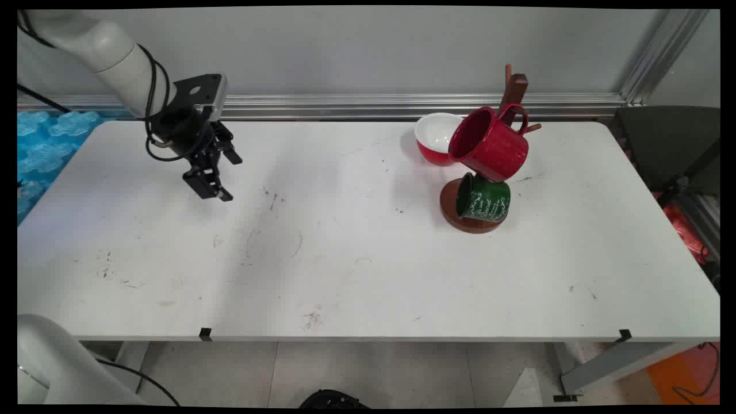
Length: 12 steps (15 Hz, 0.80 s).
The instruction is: Pick up the red mug from the rack
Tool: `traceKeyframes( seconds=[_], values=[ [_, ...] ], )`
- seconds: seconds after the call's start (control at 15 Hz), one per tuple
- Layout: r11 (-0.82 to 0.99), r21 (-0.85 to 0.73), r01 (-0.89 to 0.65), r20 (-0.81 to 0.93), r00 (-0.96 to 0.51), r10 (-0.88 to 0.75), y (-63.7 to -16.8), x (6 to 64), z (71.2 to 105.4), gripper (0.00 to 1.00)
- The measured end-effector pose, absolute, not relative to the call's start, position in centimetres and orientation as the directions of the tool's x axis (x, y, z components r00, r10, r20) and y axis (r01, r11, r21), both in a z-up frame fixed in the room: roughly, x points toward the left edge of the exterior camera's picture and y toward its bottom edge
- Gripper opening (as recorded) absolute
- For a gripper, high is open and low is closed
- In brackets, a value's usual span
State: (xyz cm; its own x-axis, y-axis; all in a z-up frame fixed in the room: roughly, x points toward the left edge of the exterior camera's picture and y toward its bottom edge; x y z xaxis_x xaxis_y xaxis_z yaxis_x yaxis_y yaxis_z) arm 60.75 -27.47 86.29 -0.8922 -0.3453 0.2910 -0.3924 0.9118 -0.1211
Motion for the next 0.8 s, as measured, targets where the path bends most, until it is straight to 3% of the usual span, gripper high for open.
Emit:
traceKeyframes(
  seconds=[0.8],
  values=[
    [0.897,-0.032,-0.441,0.540,-0.762,-0.356,-30.6,52.4,90.6,1.00]
  ],
)
